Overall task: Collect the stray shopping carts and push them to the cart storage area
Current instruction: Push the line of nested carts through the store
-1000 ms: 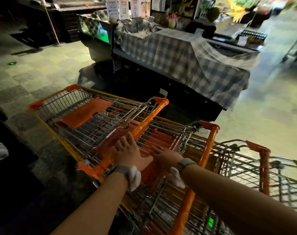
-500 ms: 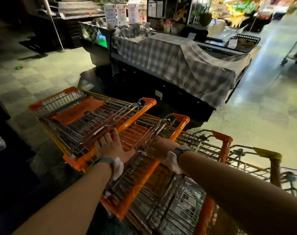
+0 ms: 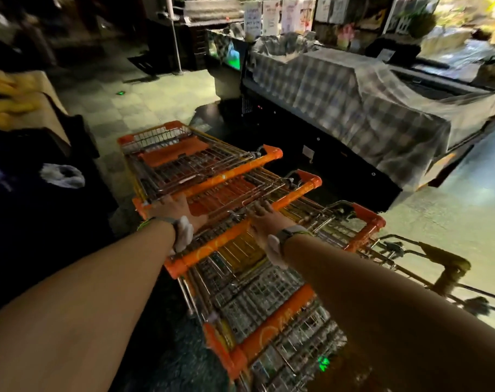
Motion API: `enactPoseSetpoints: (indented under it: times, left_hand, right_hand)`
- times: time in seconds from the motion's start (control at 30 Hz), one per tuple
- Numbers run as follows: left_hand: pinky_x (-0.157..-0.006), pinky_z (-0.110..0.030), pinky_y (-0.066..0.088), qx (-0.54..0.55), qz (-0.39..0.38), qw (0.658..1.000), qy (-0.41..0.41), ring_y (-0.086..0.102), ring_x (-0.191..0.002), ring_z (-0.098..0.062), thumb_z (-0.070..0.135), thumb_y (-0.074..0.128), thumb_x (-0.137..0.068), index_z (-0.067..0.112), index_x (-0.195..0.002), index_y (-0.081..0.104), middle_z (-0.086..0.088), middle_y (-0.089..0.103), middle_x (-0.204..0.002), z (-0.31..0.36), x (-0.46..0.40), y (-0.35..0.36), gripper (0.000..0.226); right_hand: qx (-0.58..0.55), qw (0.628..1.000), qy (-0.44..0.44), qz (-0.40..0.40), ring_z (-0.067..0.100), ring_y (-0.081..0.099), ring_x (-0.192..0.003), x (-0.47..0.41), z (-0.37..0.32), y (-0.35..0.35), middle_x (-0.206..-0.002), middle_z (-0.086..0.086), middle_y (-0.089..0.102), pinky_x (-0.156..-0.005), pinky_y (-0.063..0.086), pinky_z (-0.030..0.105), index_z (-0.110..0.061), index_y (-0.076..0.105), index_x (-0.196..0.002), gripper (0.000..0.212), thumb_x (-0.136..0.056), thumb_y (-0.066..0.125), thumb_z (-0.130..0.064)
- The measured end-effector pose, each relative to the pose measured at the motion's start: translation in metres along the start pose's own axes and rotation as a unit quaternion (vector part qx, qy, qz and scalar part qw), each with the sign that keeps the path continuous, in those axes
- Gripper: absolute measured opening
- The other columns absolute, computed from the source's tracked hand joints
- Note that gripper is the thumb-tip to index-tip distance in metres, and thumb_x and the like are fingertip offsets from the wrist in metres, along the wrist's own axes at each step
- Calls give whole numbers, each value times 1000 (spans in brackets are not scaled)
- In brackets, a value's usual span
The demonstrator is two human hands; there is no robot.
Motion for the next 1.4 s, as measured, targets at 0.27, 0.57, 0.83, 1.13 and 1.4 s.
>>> enactPoseSetpoints:
  times: [0.27,0.57,0.83,1.13,1.4]
  left_hand:
    - [-115,-64,25,-20,29,999,-35,10,-150,-48,83,48,-83,21,-160,10,-22,8,-165,-8,0,19,106]
    - [-114,-59,30,36,40,998,34,27,-146,-38,47,50,-99,21,-149,33,-11,28,-159,48,27,35,59]
    - [-100,-51,43,108,39,992,-51,58,-115,-36,49,26,-107,26,-102,56,-12,63,-125,70,51,70,38]
    - [-118,-55,26,117,66,979,-152,34,-143,-37,74,-3,-89,43,-143,43,-2,38,-157,78,55,77,78]
    - [-112,-54,32,145,67,969,-187,31,-141,-35,57,14,-105,41,-145,41,-4,33,-156,89,65,71,52]
  right_hand:
    - [83,996,-8,-39,29,5,-155,-5,-5,-16,-169,0,10,-122,24,52,-26,12,-161,57,-110,34,-35]
    - [129,990,-63,-5,30,8,-155,-8,8,-5,-169,2,8,-120,27,48,-28,7,-161,67,-107,46,-31]
    - [115,976,-161,-94,37,4,-154,-16,31,-13,-169,8,-2,-111,37,60,-21,-5,-161,77,-106,49,-20]
    - [145,945,-260,-134,40,-1,-153,-22,48,-24,-168,11,-4,-110,37,58,-17,-13,-160,111,-89,71,-28]
    - [211,932,-292,-38,37,30,-146,-26,55,-20,-168,5,13,-101,45,49,-24,-7,-161,91,-96,57,-33]
Point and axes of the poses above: each hand's wrist, its own x-axis away from the middle knuckle, its own y-axis out of the palm, z = x × y, the point moved 1 cm from there along -x, towards the middle knuckle
